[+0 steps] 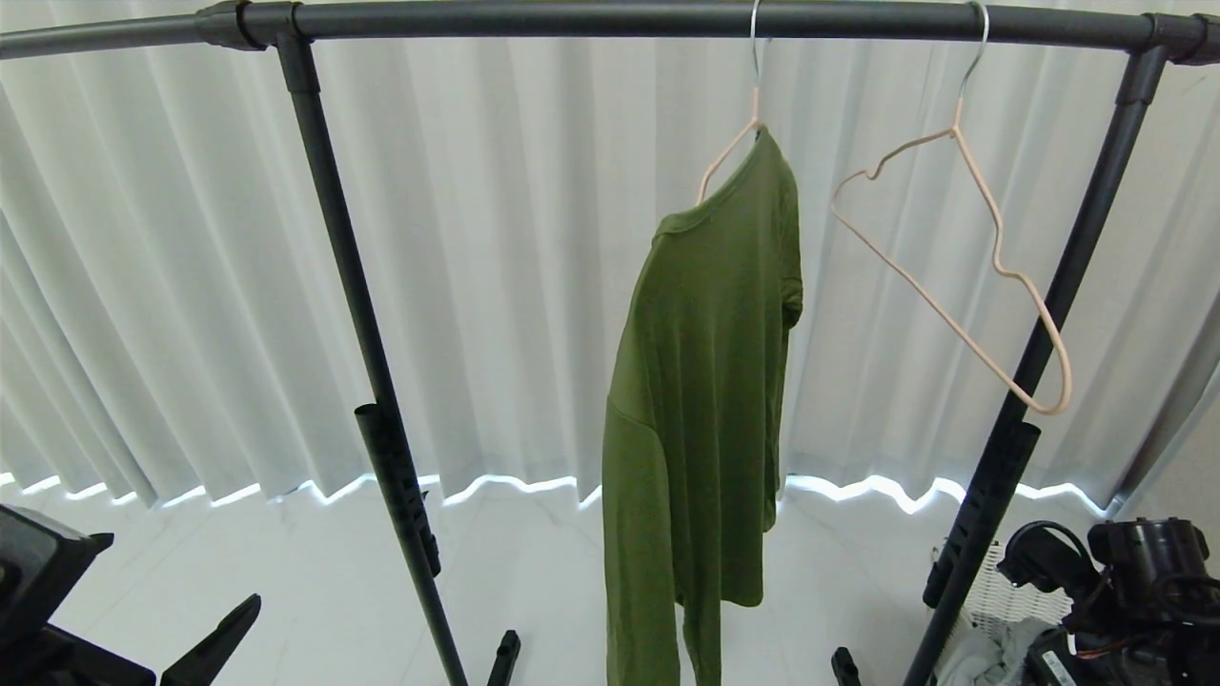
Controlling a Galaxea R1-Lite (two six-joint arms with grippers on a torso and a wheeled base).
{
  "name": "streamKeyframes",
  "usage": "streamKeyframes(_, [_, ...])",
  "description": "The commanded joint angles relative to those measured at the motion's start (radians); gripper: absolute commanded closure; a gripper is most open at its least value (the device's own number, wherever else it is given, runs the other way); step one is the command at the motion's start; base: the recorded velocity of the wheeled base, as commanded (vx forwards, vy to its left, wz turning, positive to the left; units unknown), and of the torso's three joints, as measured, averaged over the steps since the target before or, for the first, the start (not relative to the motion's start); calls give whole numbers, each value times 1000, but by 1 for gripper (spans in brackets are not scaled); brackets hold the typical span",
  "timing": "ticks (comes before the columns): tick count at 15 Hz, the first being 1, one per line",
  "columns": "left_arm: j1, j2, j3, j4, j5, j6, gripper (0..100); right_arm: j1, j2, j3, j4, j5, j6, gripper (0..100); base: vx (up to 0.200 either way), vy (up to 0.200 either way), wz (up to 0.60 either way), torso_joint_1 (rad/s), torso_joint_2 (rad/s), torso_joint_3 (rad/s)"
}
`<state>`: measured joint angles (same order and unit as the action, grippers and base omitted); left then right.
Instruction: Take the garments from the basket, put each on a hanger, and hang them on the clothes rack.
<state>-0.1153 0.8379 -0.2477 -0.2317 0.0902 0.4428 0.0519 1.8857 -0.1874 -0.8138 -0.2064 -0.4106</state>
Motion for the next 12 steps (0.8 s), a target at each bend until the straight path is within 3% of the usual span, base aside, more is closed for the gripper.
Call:
streamKeyframes(1, [0,-29,13,0,0,2,0,22,-108,-24,50,1,0,100,0,0,0,0,0,0])
streamKeyframes(5, [0,-83,34,0,2,20,0,31,-352,-294,558,5,7,100,0,0,0,0,0,0])
streamKeyframes(6, [0,-112,44,0,5,34,0,52,-430,-415,760,7,19,100,-200,0,0,-2,7,2])
streamKeyframes(7, [0,-134,50,0,5,34,0,83,-491,-489,878,7,42,100,-200,0,0,7,2,2])
streamKeyframes(10, [0,-154,45,0,3,34,0,171,-643,-610,1073,5,65,100,-200,0,0,4,4,5])
streamKeyframes(11, [0,-154,45,0,3,34,0,171,-643,-610,1073,5,65,100,-200,0,0,-2,7,2])
streamKeyframes(12, [0,-151,25,0,2,33,0,226,-732,-658,1154,5,78,100,-200,0,0,2,7,-2])
